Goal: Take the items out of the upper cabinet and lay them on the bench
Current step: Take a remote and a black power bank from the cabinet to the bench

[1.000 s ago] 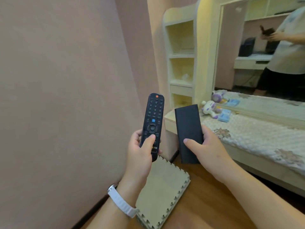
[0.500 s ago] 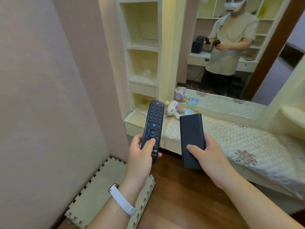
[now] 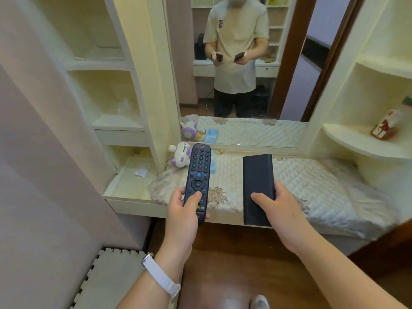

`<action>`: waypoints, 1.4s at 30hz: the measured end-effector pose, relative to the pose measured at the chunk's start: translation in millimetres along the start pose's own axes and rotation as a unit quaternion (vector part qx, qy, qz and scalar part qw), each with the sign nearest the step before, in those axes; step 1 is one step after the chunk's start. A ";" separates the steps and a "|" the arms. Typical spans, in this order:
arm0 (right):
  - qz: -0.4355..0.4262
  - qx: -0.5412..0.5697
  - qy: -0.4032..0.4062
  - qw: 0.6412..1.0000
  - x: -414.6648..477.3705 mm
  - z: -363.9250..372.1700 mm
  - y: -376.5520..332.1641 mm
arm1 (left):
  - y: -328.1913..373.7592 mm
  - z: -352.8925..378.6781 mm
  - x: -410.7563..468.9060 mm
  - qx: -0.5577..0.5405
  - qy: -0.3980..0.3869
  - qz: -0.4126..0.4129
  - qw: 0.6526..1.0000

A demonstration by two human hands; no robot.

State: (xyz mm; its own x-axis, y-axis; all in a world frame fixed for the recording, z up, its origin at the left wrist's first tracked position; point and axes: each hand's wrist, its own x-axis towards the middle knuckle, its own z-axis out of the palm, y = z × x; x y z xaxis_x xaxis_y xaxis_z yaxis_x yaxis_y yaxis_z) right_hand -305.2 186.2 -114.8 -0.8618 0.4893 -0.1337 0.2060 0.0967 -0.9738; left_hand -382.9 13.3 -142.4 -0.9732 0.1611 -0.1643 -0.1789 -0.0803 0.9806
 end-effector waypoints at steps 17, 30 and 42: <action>0.070 0.055 -0.056 0.994 200.5 -121.5 43.8 | -21.7 186.0 115.9 0.059 0.045 -0.034 0.997; 0.165 0.006 -0.040 0.986 312.6 -93.8 105.2 | -71.4 190.4 240.4 0.076 0.070 -0.122 0.987; 0.298 -0.029 -0.022 0.954 409.8 -26.5 157.1 | -155.2 176.2 368.5 0.106 0.019 -0.231 0.967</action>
State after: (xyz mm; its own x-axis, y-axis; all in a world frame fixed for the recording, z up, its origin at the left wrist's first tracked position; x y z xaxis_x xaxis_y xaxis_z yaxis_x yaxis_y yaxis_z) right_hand -613.7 424.8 -317.7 -0.6016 0.4349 -0.6701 0.6902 -0.1393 -0.7101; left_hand -688.3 258.4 -336.3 -0.8013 0.0946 -0.5907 -0.5669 0.1951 0.8003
